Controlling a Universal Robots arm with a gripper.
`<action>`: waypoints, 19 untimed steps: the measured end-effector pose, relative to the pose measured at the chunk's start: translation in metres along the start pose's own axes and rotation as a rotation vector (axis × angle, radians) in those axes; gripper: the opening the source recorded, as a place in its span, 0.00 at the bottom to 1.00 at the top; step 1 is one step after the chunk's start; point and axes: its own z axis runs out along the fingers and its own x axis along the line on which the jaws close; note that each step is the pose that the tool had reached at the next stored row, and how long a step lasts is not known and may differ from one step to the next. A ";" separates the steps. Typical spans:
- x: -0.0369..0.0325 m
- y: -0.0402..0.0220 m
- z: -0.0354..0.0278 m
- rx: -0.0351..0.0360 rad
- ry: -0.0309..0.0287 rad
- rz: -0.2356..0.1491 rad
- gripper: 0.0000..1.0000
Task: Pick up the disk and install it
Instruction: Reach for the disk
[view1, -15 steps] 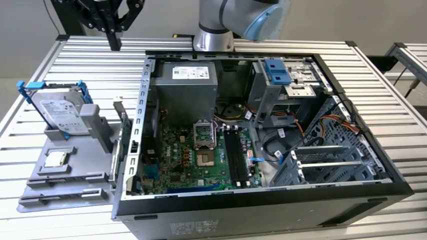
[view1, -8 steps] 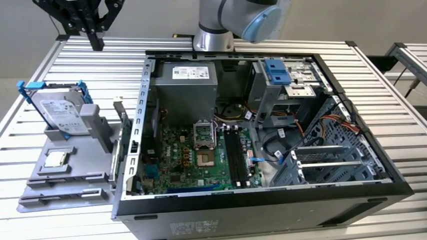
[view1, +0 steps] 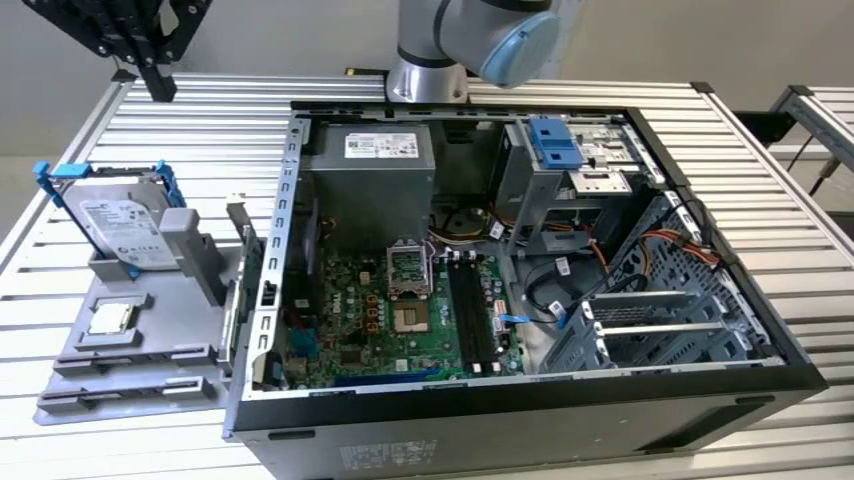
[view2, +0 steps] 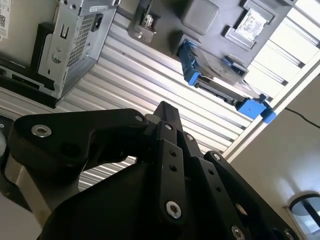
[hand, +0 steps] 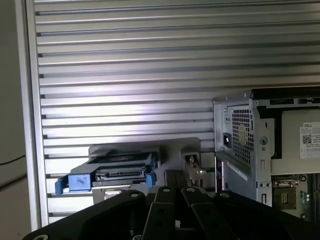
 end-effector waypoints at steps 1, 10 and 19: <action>0.0027 -0.0002 0.0000 -0.0001 -0.0001 0.000 0.00; 0.0098 -0.0006 0.0000 -0.0001 -0.0001 0.000 0.00; 0.0346 -0.0019 -0.0002 -0.0003 -0.0001 0.000 0.00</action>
